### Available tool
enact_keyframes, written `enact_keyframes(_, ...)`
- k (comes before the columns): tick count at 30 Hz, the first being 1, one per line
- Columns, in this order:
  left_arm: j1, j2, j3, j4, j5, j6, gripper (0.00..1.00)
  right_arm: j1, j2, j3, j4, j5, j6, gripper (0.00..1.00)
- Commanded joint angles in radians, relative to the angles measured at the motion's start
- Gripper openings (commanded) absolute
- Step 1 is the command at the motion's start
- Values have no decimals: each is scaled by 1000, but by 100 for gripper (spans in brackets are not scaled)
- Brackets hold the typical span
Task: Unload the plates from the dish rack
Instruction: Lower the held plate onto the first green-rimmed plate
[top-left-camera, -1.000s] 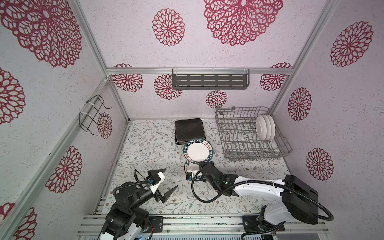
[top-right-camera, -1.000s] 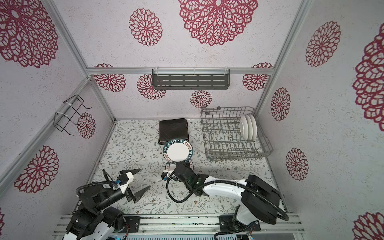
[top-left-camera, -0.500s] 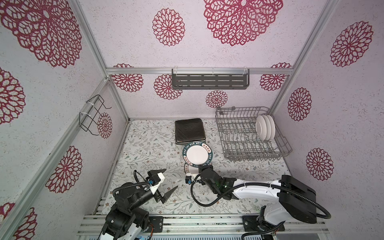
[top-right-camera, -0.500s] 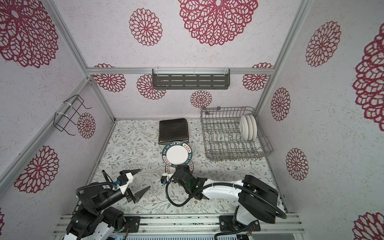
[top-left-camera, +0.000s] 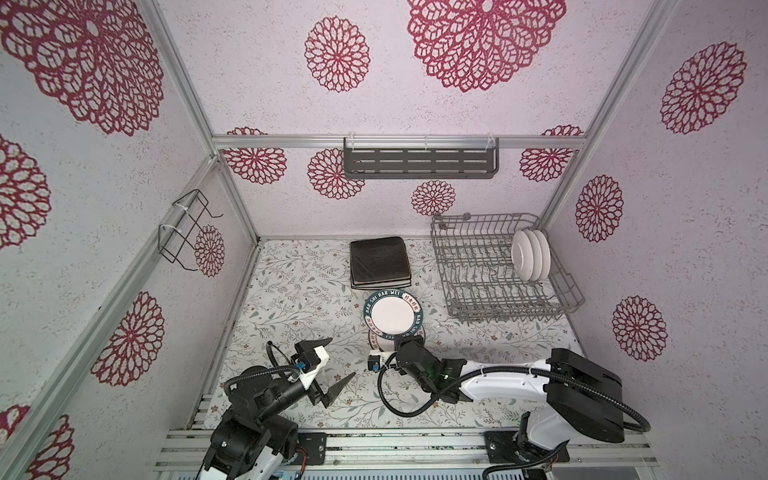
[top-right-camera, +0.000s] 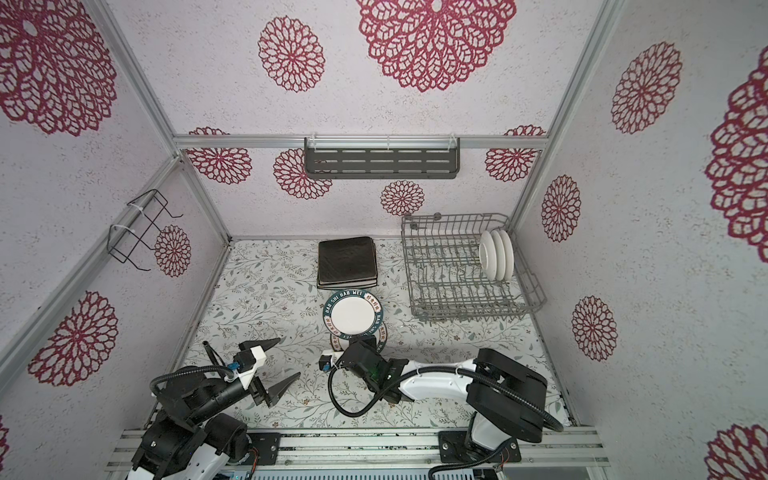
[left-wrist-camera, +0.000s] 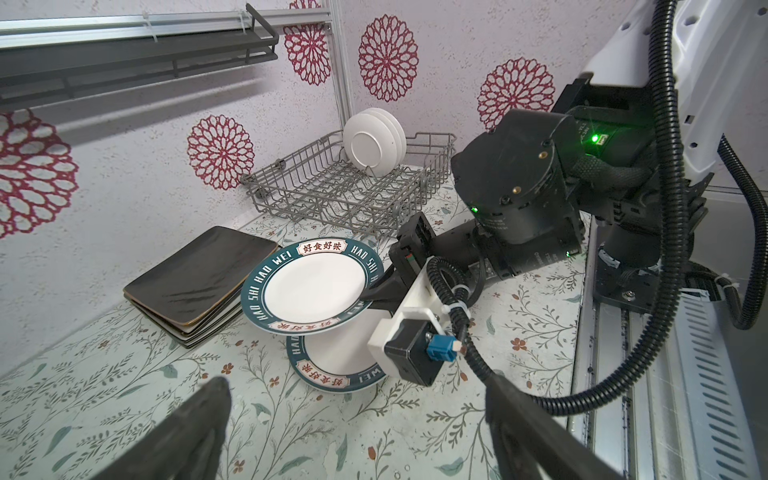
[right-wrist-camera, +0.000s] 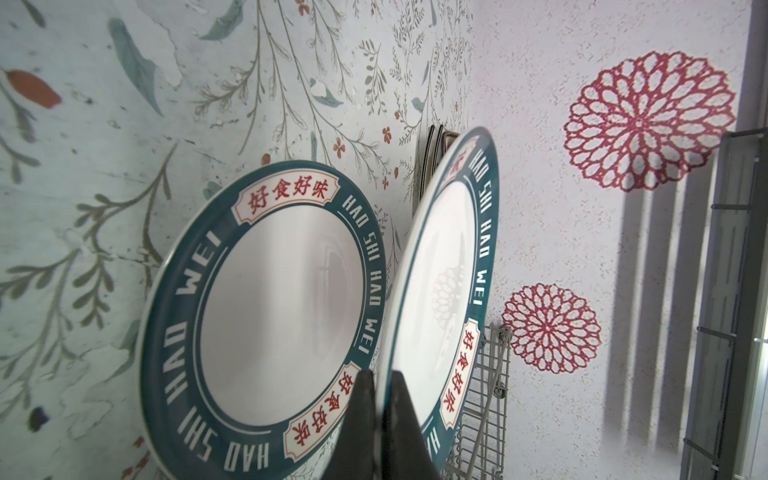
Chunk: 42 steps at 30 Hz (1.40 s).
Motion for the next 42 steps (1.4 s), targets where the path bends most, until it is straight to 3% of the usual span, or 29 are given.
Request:
enact_keyframes(1, -6, -11, -10, 21, 17, 14, 97, 20, 4, -2, 35, 50, 37, 0)
enact_keyframes(42, -7, -36, -9, 19, 17, 13, 97, 82, 126, -14, -28, 93, 143, 0)
